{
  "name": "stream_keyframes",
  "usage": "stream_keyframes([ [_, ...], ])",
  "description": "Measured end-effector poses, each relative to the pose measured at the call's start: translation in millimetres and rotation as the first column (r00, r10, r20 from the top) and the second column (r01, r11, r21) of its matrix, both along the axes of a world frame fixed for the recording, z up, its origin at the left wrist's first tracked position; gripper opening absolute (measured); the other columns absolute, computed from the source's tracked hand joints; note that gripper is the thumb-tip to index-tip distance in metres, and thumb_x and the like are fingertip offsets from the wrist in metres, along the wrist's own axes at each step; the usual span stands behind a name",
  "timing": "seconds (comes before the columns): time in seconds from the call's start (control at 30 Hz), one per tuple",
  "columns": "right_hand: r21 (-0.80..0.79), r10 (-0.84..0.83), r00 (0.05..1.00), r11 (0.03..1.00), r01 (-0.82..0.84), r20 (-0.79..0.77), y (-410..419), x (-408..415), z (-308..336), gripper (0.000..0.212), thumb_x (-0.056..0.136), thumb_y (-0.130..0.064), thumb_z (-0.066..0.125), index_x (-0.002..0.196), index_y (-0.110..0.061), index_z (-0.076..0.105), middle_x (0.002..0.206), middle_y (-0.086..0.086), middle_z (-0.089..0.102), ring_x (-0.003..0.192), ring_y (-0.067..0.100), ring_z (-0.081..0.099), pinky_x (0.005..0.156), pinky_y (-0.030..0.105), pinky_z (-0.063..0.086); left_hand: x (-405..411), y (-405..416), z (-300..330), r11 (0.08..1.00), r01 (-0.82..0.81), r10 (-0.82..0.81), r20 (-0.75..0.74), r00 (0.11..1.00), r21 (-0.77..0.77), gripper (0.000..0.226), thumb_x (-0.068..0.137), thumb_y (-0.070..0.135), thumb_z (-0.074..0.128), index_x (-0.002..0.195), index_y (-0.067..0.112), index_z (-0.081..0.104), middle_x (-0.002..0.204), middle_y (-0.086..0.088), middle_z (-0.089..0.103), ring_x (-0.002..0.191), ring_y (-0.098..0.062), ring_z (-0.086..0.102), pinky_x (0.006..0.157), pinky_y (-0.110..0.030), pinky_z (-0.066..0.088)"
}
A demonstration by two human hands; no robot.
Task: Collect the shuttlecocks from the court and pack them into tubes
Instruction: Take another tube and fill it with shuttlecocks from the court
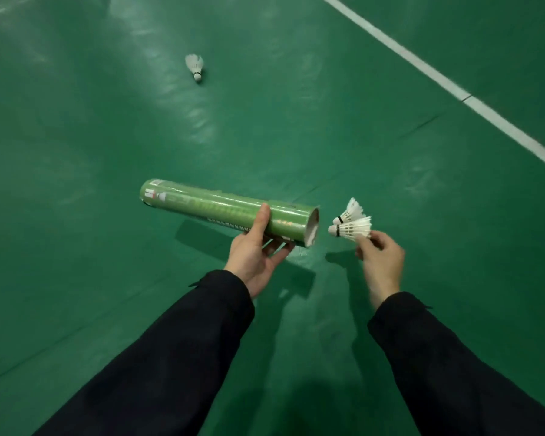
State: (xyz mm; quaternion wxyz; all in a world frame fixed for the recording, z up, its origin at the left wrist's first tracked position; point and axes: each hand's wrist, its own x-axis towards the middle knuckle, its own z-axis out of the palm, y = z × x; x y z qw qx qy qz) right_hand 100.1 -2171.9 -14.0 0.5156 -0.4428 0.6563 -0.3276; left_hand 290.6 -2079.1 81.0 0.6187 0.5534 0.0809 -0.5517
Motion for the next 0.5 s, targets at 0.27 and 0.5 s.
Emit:
stream_keyframes([
  [0.27, -0.467, 0.346, 0.89, 0.866, -0.181, 0.297, 18, 80, 189, 0.018, 0.091, -0.006, 0.074, 0.095, -0.023, 0.074, 0.092, 0.012, 0.073, 0.08, 0.031, 0.067, 0.069, 0.035, 0.057, 86, -13, 118, 0.994, -0.054, 0.065, 0.113, 0.992, -0.096, 0.061, 0.088, 0.044, 0.073, 0.13, 0.0, 0.061, 0.114, -0.016, 0.075, 0.106, -0.025, 0.074, 0.073, -0.035, 0.064],
  [0.5, -0.644, 0.375, 0.92, 0.676, -0.358, -0.118, -3, 109, 229, 0.005, 0.088, -0.018, 0.078, 0.092, -0.015, 0.077, 0.089, -0.009, 0.072, 0.078, 0.008, 0.067, 0.07, 0.03, 0.057, 84, -55, 131, 0.97, 0.024, -0.026, -0.006, 1.0, -0.24, 0.072, 0.087, 0.045, 0.072, 0.139, -0.002, 0.057, 0.134, -0.024, 0.067, 0.119, -0.028, 0.068, 0.076, -0.034, 0.063],
])
